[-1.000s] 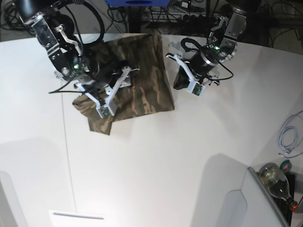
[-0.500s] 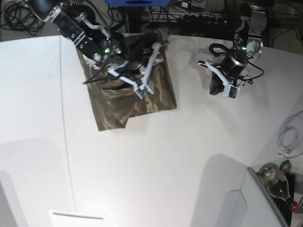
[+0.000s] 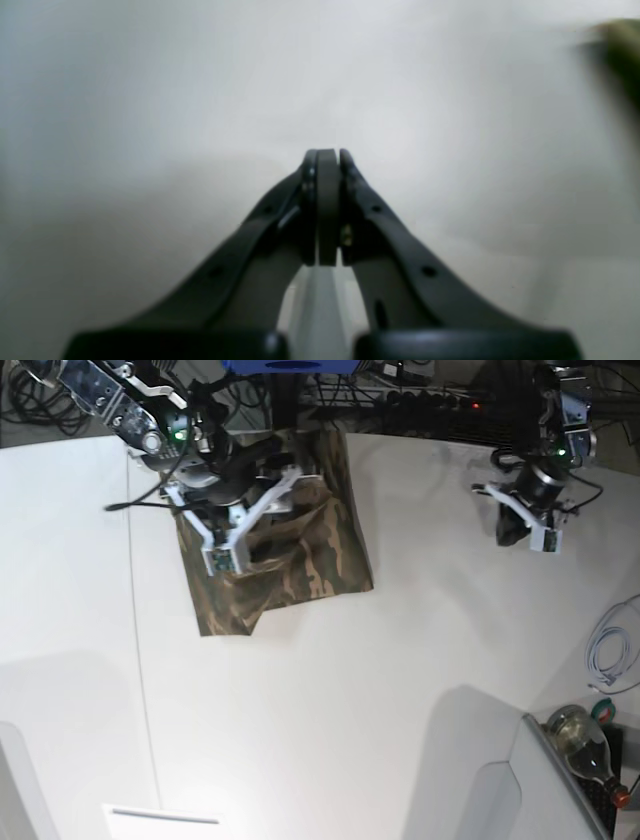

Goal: Layout the t-shirt on the table in an organized manner, then fold the t-shirt properly
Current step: 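Press the folded bundle flat with the right gripper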

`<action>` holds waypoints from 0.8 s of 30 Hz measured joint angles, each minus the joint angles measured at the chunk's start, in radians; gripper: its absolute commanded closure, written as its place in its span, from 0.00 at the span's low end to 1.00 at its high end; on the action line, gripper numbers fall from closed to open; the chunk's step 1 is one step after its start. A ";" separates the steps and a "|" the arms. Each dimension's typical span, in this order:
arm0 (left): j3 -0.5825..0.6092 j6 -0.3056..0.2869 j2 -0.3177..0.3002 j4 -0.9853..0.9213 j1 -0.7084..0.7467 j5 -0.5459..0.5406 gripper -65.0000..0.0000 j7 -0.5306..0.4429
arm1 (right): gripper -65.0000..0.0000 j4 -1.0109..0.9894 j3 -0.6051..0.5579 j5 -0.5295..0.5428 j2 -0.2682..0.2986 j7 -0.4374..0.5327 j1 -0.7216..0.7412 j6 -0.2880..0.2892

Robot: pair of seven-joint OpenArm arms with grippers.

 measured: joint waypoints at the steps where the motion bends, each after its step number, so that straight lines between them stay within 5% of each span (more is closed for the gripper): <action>1: -0.032 -0.031 0.002 -0.014 0.003 0.002 1.00 -0.002 | 0.78 -0.001 0.020 0.004 0.003 0.020 -0.019 0.003; 4: -0.129 -0.093 0.005 -0.042 0.007 0.001 1.00 -0.002 | 1.00 -0.015 0.122 0.018 0.006 0.053 -0.069 0.006; 11: -0.167 -0.104 0.005 -0.042 0.021 0.006 1.00 -0.004 | 0.99 -0.168 0.277 0.015 0.005 0.060 -0.029 0.016; 15: -0.166 -0.104 0.010 -0.042 0.019 0.005 1.00 -0.002 | 0.99 -0.267 0.282 0.000 -0.004 0.070 0.063 0.109; 18: -0.166 -0.104 0.016 -0.039 0.013 0.005 1.00 -0.002 | 0.99 -0.272 0.283 0.000 -0.068 0.071 0.084 0.167; 24: -0.164 -0.108 0.022 -0.040 0.014 0.010 1.00 -0.001 | 0.99 -0.291 0.185 0.010 -0.173 0.063 0.124 0.175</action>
